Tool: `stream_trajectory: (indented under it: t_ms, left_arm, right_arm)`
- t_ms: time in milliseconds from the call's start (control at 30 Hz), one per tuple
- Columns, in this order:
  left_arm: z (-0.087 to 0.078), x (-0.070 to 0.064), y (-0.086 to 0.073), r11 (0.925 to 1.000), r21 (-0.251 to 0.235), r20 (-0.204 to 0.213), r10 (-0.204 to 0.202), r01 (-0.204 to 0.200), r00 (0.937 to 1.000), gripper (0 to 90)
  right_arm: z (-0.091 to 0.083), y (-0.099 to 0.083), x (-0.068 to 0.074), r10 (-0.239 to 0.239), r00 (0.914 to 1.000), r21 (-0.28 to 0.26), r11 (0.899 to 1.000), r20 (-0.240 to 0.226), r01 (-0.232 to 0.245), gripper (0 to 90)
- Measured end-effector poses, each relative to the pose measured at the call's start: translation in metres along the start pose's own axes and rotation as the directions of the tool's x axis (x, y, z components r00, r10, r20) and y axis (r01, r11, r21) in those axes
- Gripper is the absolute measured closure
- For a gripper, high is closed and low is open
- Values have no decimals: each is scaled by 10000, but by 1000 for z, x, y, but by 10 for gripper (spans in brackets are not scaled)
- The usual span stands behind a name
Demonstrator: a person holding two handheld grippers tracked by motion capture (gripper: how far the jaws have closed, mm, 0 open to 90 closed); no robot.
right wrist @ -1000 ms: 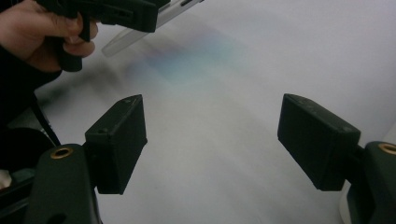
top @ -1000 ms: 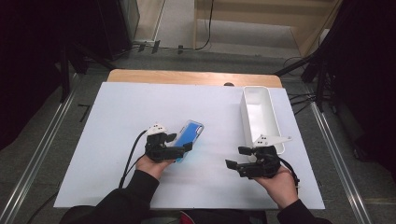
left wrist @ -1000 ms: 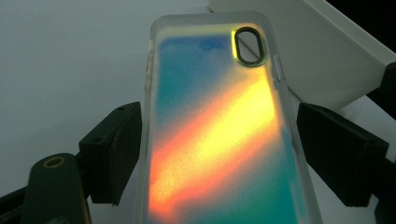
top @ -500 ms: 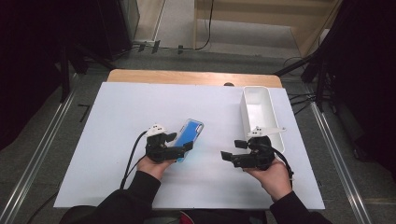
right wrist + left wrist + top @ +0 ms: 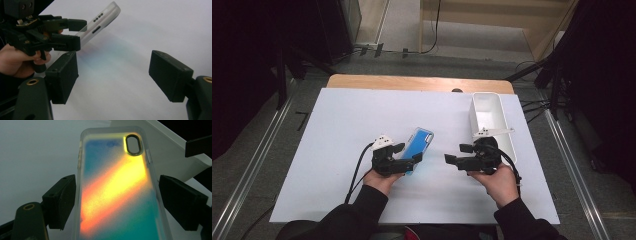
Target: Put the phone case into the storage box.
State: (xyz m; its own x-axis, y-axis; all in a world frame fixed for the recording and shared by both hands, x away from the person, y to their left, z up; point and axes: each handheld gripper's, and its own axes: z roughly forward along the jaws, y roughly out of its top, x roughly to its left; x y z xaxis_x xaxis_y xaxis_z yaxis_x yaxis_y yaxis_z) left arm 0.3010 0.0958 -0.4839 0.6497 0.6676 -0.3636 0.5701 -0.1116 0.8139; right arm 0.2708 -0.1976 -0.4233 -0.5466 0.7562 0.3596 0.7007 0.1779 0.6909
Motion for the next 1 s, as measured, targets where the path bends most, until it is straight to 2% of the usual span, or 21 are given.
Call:
stream_trajectory:
  t_ms: [233, 267, 533, 633, 1000]
  left_arm:
    - [2, 0, -1, 9999, -73, -18, -89, 89, 10000, 166]
    - [1, 0, -2, 9997, -172, 75, -176, 177, 9998, 166]
    - [2, 0, -3, 9995, -281, -25, -114, 113, 9999, 166]
    - [2, -1, -4, 9993, -371, 70, -87, 90, 9999, 166]
    - [3, -1, -5, 9986, -526, 111, -92, 97, 9999, 166]
  right_arm:
    - [3, 8, 2, 220, 9997, -105, 9997, -112, -222, 224]
    - [4, 11, 2, 221, 9997, -71, 9997, -93, -222, 224]
    - [9, 20, 3, 465, 9988, -106, 9989, -168, -466, 228]
    - [11, 24, 3, 313, 9995, -212, 9993, -37, -314, 230]
    - [19, 39, 1, 758, 9966, -168, 9969, -315, -763, 241]
